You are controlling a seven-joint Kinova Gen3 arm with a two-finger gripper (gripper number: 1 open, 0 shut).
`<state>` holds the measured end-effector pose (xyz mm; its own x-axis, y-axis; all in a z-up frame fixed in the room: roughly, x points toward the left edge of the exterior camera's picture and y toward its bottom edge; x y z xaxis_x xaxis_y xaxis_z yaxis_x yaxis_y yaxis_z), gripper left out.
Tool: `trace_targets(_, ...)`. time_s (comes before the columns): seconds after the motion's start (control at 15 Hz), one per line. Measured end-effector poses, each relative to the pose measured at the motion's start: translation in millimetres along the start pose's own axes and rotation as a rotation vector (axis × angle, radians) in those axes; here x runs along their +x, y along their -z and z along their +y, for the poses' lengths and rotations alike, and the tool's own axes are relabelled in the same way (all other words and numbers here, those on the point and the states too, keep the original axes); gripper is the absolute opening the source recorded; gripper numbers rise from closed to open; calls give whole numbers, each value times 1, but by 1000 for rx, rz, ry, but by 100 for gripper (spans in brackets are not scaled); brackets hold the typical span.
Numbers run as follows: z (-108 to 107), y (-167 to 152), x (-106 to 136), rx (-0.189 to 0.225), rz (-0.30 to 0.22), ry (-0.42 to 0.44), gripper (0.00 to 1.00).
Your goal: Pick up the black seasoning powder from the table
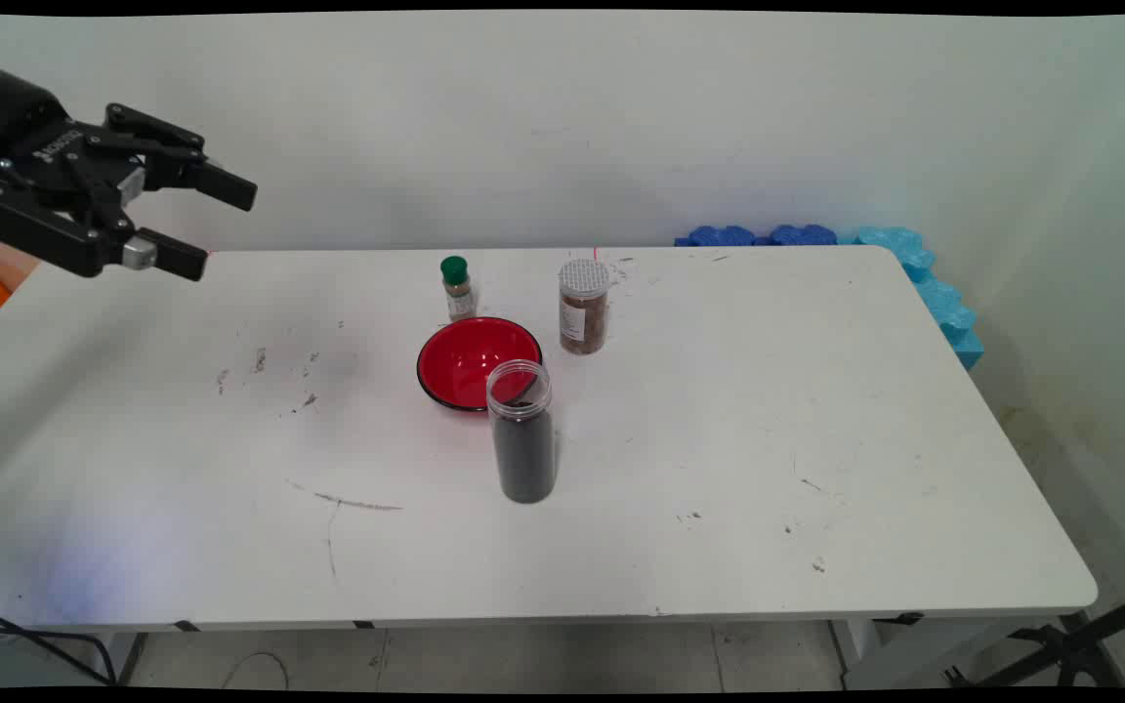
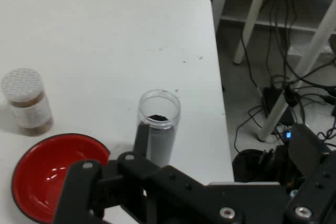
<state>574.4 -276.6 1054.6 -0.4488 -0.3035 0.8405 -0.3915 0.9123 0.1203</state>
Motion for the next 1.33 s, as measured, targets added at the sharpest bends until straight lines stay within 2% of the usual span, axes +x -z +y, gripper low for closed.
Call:
trace_targets(0.6,-12,-5,0,50,20,16,100)
trace_targets(0.93,-10,-38,-8,84,16,34,100)
trace_targets(1.33,-1,-90,-30,125,-21,62,100)
